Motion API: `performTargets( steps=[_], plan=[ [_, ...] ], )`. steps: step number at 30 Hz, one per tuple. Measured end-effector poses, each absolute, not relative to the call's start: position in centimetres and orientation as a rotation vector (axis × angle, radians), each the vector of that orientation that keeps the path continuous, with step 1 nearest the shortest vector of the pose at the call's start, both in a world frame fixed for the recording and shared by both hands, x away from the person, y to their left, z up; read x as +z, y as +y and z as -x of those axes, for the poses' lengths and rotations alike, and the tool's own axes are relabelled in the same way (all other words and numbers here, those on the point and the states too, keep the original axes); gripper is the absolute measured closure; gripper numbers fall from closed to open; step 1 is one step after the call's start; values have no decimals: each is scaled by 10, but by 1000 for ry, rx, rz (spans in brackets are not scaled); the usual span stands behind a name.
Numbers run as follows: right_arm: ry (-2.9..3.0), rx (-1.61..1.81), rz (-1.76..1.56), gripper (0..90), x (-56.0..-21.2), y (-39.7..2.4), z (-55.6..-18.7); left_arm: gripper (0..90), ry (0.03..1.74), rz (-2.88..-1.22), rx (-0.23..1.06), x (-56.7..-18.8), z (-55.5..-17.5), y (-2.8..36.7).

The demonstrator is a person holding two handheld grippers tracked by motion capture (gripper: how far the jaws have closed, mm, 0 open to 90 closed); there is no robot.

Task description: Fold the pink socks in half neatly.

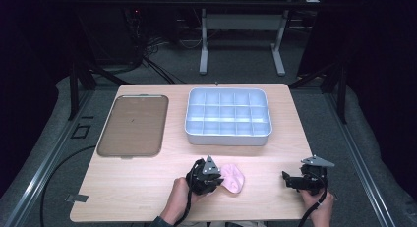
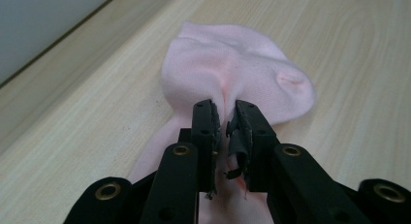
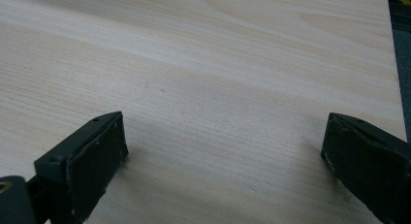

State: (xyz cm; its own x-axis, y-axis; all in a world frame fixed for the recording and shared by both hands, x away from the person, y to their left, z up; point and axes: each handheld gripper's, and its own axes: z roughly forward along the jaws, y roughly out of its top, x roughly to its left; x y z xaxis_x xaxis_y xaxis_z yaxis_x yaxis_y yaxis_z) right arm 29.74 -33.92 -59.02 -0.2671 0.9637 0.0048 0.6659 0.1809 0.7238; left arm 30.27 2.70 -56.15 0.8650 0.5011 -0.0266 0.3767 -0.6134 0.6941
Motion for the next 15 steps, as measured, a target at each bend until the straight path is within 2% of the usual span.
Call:
performTargets(
  steps=[3, 4, 8, 11, 15],
  plan=[
    [2004, 862, -1528, 18, -590, -339, -297, 750, 643, -2300, 205, -567, -306, 27],
    [2004, 862, -1528, 19, -590, -339, -297, 710, 648, -2305, 202, -567, -307, 27],
    [2002, 858, -1531, 21, -590, -339, -297, 458, 662, -2261, 181, -561, -307, 34],
    [2003, 858, -1536, 23, -590, -339, -297, 349, 691, -2227, 197, -554, -305, 44],
    [2003, 852, -1539, 28, -589, -340, -297, 267, 745, -2202, 229, -548, -301, 61]
  ],
)
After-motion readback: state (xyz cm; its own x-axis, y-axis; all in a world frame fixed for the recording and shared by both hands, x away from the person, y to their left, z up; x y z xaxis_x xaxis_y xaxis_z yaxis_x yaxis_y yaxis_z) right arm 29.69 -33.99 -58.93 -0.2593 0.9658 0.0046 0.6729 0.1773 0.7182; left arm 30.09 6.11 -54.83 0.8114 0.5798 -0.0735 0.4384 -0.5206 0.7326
